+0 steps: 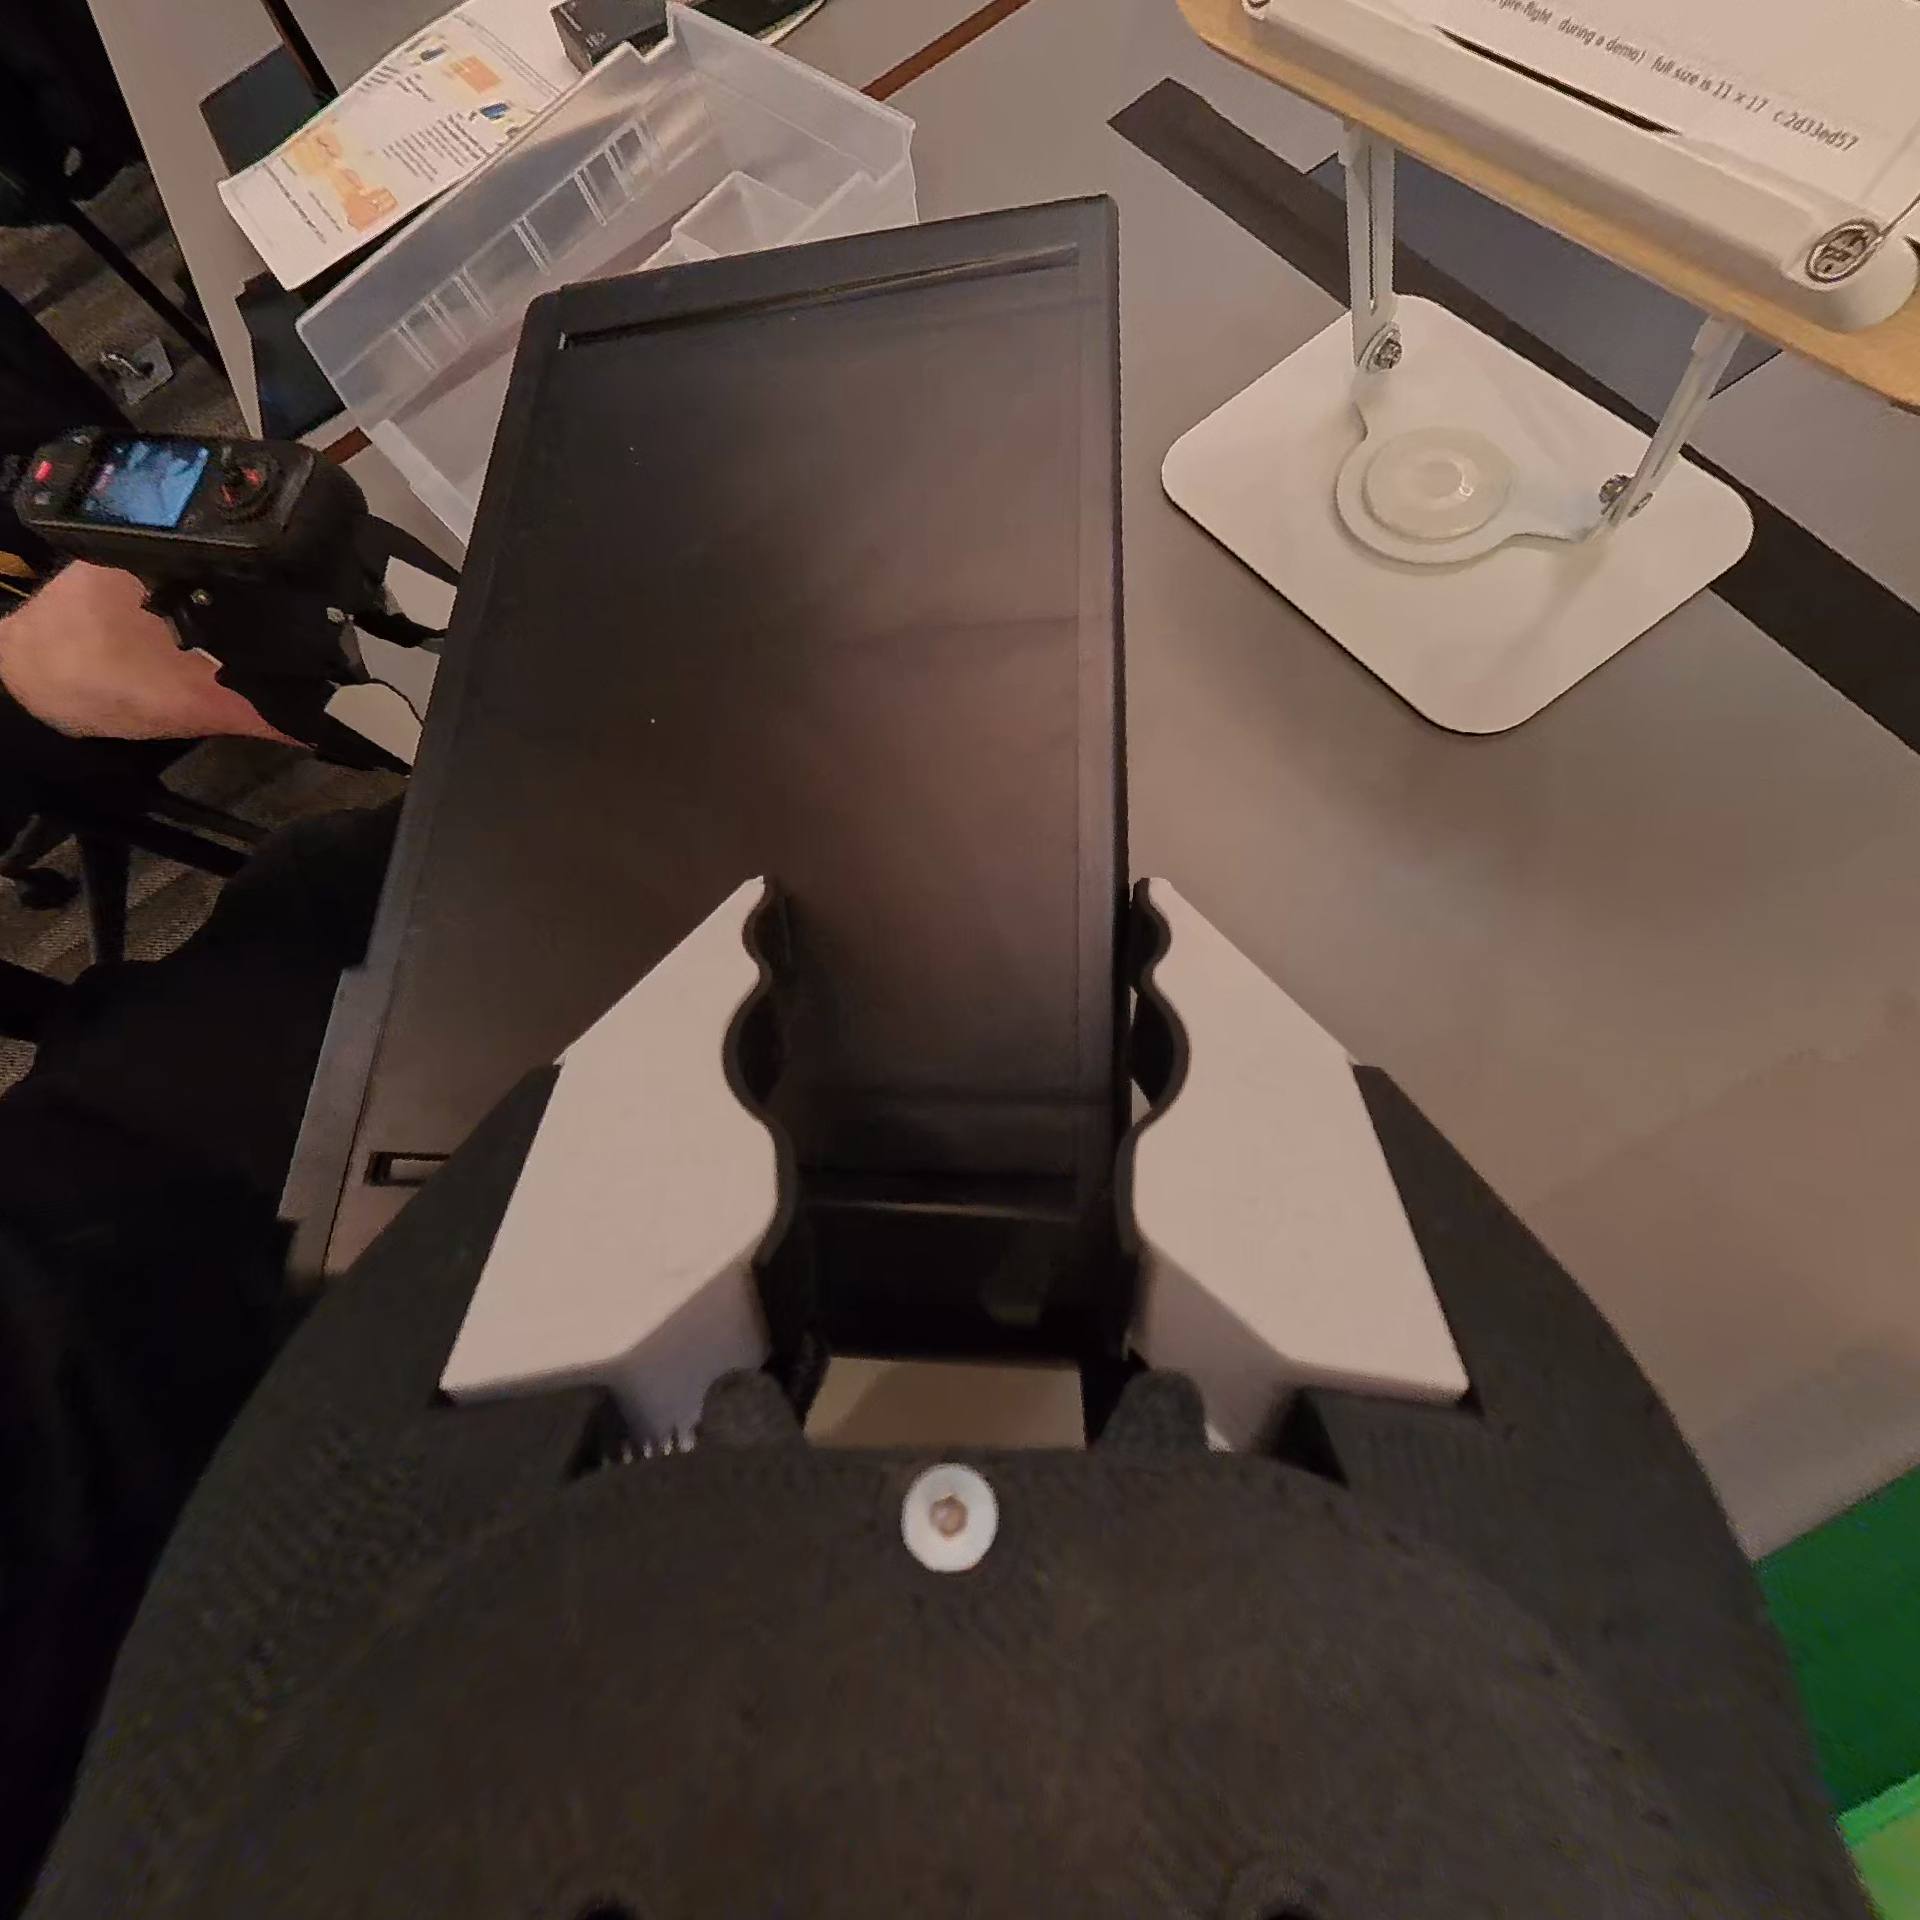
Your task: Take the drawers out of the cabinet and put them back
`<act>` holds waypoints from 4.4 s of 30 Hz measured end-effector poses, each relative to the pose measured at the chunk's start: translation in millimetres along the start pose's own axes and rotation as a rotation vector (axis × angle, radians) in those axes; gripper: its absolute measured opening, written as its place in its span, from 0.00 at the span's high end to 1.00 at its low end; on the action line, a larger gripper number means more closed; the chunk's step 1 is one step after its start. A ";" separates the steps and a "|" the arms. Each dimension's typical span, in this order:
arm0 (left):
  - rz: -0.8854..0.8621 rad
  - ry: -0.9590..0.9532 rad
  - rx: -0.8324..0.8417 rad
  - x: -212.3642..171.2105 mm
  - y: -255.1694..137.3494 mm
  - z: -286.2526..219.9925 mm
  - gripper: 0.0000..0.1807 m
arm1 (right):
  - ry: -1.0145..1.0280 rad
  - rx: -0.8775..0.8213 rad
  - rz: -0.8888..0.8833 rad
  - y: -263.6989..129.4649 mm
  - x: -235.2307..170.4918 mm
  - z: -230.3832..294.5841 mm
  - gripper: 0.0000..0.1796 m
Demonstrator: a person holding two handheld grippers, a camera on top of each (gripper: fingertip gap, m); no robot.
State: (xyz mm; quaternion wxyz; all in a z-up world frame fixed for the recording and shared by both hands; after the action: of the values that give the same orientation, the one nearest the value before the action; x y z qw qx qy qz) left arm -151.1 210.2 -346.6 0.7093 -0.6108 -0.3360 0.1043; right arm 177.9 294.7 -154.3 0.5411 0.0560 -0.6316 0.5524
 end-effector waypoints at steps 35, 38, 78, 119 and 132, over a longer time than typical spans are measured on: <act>-0.155 -0.170 0.048 78.2 11.6 3.8 0.64 | -0.004 0.010 0.010 -4.4 -3.5 -0.4 0.64; -0.189 -0.116 0.061 97.1 20.8 10.1 0.64 | -0.004 0.013 0.007 -4.6 -3.7 -0.6 0.64; 0.118 -0.021 0.338 -6.7 -53.3 201.8 0.77 | 0.006 0.083 -0.020 -4.2 -5.8 -3.6 0.64; -0.119 0.039 0.168 28.0 -23.0 -6.5 0.36 | 0.037 0.125 -0.051 -3.3 -5.5 -5.0 0.63; 0.015 0.002 -0.013 27.2 7.9 -1.9 0.65 | 0.039 0.131 -0.055 -3.5 -5.5 -5.0 0.63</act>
State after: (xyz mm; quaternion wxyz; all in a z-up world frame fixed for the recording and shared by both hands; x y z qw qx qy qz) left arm -127.4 225.7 -344.6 0.7049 -0.6180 -0.3313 0.1067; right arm 185.6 294.2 -157.2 0.5634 0.0981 -0.5816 0.5785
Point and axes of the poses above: each gripper's, where its closed fingertips meet, y out along the fingers, x out of its top, z = x × y across the jaws, the point moved 4 cm from there along -y, back along the fingers
